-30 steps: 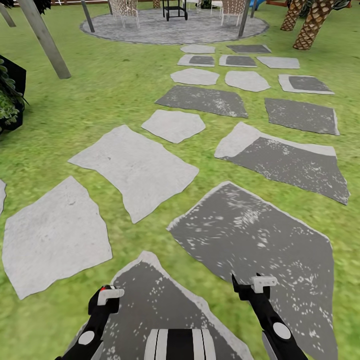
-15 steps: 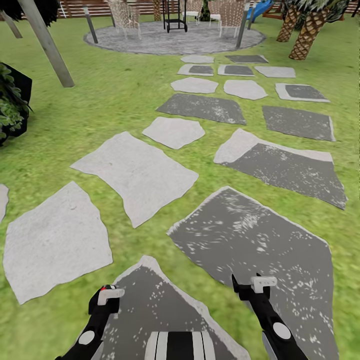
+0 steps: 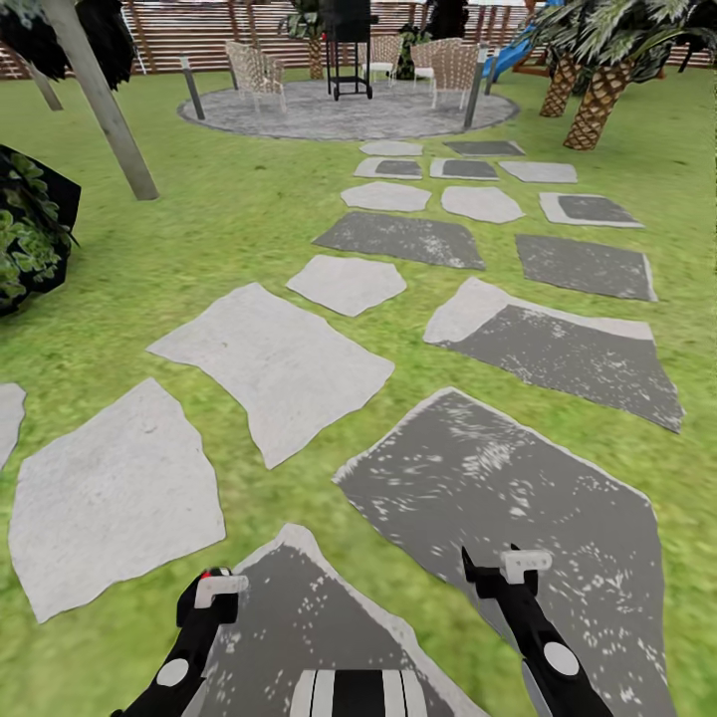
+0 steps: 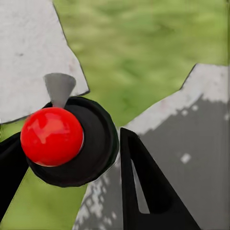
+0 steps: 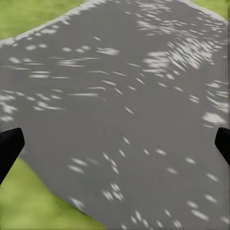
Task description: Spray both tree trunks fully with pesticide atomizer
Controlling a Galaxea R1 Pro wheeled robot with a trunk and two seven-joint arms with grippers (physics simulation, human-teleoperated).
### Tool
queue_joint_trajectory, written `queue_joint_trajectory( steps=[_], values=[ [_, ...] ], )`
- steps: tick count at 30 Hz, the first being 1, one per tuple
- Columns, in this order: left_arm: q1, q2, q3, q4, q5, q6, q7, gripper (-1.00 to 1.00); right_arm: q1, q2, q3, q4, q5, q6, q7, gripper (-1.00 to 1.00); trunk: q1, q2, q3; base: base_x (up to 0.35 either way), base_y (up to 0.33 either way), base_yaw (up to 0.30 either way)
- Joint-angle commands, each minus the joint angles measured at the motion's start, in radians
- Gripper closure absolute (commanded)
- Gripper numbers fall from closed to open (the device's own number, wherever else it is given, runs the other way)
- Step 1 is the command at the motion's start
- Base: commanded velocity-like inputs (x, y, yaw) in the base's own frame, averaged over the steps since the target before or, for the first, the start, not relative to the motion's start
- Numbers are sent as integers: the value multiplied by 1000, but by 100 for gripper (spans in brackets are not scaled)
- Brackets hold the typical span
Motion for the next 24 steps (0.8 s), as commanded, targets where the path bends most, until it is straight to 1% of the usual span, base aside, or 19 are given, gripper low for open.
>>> queue_joint_trajectory(
  steps=[1, 7, 10, 12, 14, 16, 17, 19, 20, 21, 22, 23, 24],
  values=[
    [0, 1, -6, 1, 1, -3, 7, 100, 0, 0, 1, 1, 0, -3, 1, -100, -1, 0, 3, 0, 0, 0],
    [-2, 4, -6, 0, 2, -1, 4, 100, 0, 7, 5, 2, -2, -3, 1, -100, -3, 1, 27, 0, 0, 0],
    [-1, 10, -2, 0, 0, 6, -19, 100, 5, 1, 2, 7, 1, -7, 0, -100, -5, 2, 38, 0, 0, 0],
    [-1, 12, 0, 1, 0, 8, -22, 100, 8, -2, -1, 13, 1, -12, 0, -100, -6, 3, 46, 0, 0, 0],
    [3, 14, 1, 11, 0, 10, -24, 100, 34, -15, -39, 40, 0, -20, 0, -100, -6, 3, 55, 0, 0, -7],
    [17, 15, 3, 13, 3, 10, -25, 100, 61, -20, -80, 69, 0, -33, 2, -100, -7, 4, 65, 0, 0, -50],
    [23, 16, 4, 14, 4, 11, -25, 100, 67, -21, -90, 76, 0, -39, 2, -100, -8, 4, 71, 0, 0, -68],
    [54, 17, 8, 13, 6, 11, -24, 100, 93, -23, -128, 106, 0, -79, 3, -100, -9, 4, 81, 0, 0, -82],
    [62, 17, 8, 13, 7, 11, -24, 100, 100, -23, -137, 117, 0, -91, 3, -100, -9, 5, 87, 0, 0, -88],
    [81, 17, 10, 13, 8, 11, -22, 100, 114, -24, -160, 155, -1, -129, 4, -100, -10, 5, 92, 0, 0, -93],
    [93, 17, 10, 13, 7, 12, -22, 100, 119, -24, -169, 184, 0, -158, 5, -100, -10, 5, 97, 0, 0, -95],
    [129, 19, 15, 14, 7, 12, -18, 100, 126, -24, -180, 280, 1, -266, 7, -100, -10, 5, 103, 0, 0, -97],
    [140, 20, 20, 15, 7, 12, -17, 100, 127, -23, -180, 306, 2, -298, 7, -100, -11, 5, 108, 0, 0, -97]
  ],
)
